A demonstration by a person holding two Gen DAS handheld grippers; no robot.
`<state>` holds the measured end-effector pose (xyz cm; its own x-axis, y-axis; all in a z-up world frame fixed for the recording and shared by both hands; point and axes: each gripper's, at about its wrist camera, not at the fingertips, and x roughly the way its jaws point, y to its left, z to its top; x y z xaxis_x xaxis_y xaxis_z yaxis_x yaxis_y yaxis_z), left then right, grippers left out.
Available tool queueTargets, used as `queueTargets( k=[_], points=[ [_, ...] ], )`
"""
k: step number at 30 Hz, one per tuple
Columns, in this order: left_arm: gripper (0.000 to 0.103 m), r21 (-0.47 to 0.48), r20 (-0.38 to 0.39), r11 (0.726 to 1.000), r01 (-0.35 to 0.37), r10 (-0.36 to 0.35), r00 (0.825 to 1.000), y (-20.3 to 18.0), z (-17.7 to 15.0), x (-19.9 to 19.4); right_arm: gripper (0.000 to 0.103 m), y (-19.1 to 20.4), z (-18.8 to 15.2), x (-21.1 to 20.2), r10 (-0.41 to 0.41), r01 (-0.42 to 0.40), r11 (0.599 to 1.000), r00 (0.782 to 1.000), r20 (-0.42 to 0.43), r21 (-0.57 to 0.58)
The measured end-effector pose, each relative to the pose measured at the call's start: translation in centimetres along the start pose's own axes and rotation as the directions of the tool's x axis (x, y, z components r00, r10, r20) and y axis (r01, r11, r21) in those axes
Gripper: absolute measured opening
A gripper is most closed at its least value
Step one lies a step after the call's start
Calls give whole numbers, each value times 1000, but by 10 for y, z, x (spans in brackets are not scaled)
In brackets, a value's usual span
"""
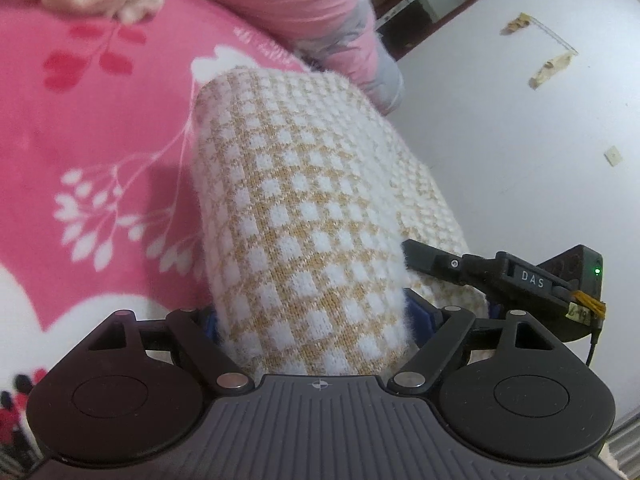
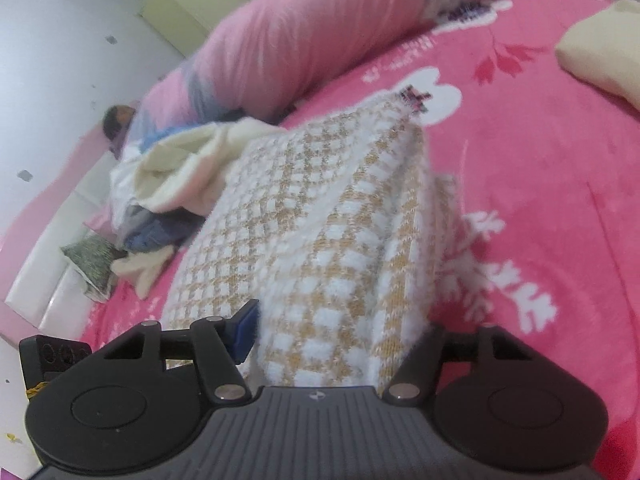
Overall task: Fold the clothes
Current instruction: 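Close both tools on the folded cardigan's sides and lift it, then carry the cardigan with both tools and lower it onto the bedspread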
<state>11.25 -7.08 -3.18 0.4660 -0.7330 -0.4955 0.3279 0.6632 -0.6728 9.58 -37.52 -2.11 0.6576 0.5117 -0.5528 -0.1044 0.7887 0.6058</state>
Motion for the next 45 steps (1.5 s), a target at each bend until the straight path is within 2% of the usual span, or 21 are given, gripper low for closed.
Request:
queueTargets(
  k=[5,11,15,22,27,33,38,42,45],
  points=[
    [82,56,9,998,0,-1,1000,-27,2,-1,65,3,-2,-27,34,-32,999,997,65,-29],
    [82,134,-6,990,43,-43,999,-78,25,36,65,-20,28,-68,61,-53,997,986,153,-55],
    [82,157,-31,982,102,-99,995,-112,50,77,65,-48,80,-105,31,-17,997,982,185,-80],
    [82,189,-58,958,215,-208,976,-163,100,186,66,-116,193,-159,-12,41,990,979,206,-137],
    [82,179,-89,942,285,-273,958,-183,127,262,67,-168,262,-173,-41,80,975,982,185,-208],
    [82,133,-162,936,325,-303,939,-188,136,331,68,-220,312,-161,-108,125,963,990,87,-238],
    [82,89,-229,935,343,-316,921,-178,122,372,69,-262,322,-140,-113,104,963,993,-21,-249],
    [82,83,-280,949,303,-270,921,-165,105,388,72,-301,308,-115,-119,99,973,989,-86,-209],
    [82,93,-268,945,313,-279,922,-167,105,380,75,-319,299,-103,-119,100,979,988,-99,-178]
  ],
)
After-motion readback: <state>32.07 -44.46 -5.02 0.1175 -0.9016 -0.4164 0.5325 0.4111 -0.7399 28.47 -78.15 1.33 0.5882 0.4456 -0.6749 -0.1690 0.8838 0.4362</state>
